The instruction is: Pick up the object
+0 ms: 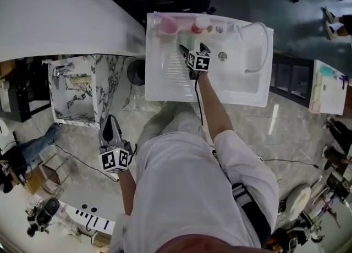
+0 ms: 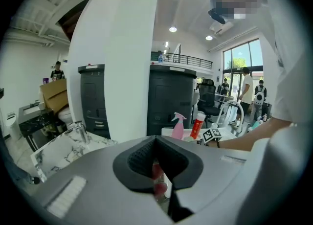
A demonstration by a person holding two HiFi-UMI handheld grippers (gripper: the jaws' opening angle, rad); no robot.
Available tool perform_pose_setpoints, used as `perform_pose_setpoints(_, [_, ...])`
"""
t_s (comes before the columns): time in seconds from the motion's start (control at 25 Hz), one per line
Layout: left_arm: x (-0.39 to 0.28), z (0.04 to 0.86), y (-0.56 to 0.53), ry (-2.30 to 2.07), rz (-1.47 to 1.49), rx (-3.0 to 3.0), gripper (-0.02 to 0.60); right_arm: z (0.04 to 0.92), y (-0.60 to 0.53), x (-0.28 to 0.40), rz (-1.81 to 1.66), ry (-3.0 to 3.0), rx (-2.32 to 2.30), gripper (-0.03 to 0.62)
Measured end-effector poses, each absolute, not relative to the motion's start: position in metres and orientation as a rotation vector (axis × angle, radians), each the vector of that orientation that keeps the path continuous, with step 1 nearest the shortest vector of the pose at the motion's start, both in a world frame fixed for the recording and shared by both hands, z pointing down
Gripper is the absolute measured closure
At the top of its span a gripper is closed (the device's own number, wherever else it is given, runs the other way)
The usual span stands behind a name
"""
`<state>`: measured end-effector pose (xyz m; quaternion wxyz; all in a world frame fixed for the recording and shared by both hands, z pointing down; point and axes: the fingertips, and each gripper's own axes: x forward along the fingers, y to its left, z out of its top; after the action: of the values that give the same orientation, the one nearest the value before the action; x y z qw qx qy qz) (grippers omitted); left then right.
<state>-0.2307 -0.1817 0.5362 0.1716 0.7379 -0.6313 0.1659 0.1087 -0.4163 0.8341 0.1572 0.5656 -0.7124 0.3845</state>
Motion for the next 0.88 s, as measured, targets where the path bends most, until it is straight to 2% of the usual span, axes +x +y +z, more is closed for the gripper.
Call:
perform_pose_setpoints(0.2, [-0.241, 0.539, -0.167, -1.848, 0.509, 2.019, 0.583, 0.857, -0.429, 0.102, 1.177, -2.063, 1.561, 0.170])
perform_pose_setpoints(0.52, [-0.242, 0.540, -0.160, -1.883, 0.521, 1.977, 0.583, 0.870, -0.433, 0.103, 1.232, -2.066, 1.524, 0.354])
perform_pose_setpoints(0.88, [-0.239, 0.540, -0.157, -1.897, 0.539, 1.961, 0.583, 0.872, -0.435, 0.107, 1.275, -2.088, 1.515, 0.451])
